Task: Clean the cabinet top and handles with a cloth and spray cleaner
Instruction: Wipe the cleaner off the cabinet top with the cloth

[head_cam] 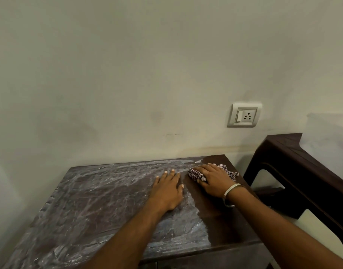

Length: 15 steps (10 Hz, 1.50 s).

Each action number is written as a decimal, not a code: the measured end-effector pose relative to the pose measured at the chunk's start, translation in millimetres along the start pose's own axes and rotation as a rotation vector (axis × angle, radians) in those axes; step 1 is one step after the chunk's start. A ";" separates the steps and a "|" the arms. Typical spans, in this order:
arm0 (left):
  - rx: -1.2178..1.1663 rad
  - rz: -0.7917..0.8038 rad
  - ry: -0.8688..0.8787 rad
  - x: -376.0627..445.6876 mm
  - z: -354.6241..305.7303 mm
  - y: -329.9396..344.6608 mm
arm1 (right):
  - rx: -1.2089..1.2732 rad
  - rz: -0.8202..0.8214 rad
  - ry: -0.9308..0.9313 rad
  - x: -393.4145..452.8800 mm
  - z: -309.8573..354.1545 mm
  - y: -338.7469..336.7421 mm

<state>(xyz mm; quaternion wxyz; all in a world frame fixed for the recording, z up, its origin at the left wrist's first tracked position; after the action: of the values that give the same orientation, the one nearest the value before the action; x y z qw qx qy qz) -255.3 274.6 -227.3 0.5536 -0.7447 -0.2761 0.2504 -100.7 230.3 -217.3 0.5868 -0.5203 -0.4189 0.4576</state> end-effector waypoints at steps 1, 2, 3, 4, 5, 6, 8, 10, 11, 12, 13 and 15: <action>0.003 -0.002 -0.002 2.1 0.0 0.2 | 0.006 -0.022 -0.004 9.6 7.8 0.8; -0.012 -0.001 -0.006 4.6 2.2 1.3 | 0.012 -0.032 -0.054 6.7 15.3 3.0; -0.025 0.005 -0.010 5.5 4.8 1.5 | 0.009 -0.027 -0.089 -0.5 11.3 4.4; -0.025 0.007 -0.011 5.3 5.7 0.9 | 0.001 -0.021 -0.068 3.5 2.8 3.0; -0.023 0.004 -0.007 4.6 4.7 -0.3 | -0.017 -0.021 -0.029 13.9 1.6 1.8; -0.022 -0.009 -0.004 5.6 4.3 -1.0 | -0.013 -0.024 -0.026 20.2 7.1 4.3; -0.028 -0.003 -0.009 8.3 9.5 -2.8 | -0.021 -0.047 -0.105 5.1 10.2 1.2; -0.030 -0.003 -0.006 8.3 11.3 -2.5 | -0.025 -0.015 0.010 25.7 -1.8 1.4; -0.018 -0.004 -0.004 9.6 10.5 -3.4 | 0.005 -0.026 0.002 33.2 8.5 3.4; -0.019 0.002 -0.003 11.1 10.6 -4.1 | 0.017 -0.064 -0.052 25.6 12.1 2.6; -0.027 -0.006 0.005 11.2 11.7 -4.8 | 0.015 -0.089 -0.065 16.7 3.0 0.1; -0.016 -0.005 0.006 11.1 11.1 -5.0 | -0.047 -0.067 0.026 31.8 -1.6 -1.5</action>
<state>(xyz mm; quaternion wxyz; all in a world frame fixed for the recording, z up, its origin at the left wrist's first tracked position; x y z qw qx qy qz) -255.5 291.0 -226.1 0.5490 -0.7493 -0.2781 0.2445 -91.6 260.9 -215.5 0.5948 -0.5255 -0.4390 0.4212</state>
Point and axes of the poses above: each hand's wrist, its own x-axis towards the middle knuckle, its own y-axis out of the palm, z = x × y, the point moved 7 cm from there along x, towards the middle knuckle, and after that the axes turned 3 degrees about y, right-handed, at the moved point
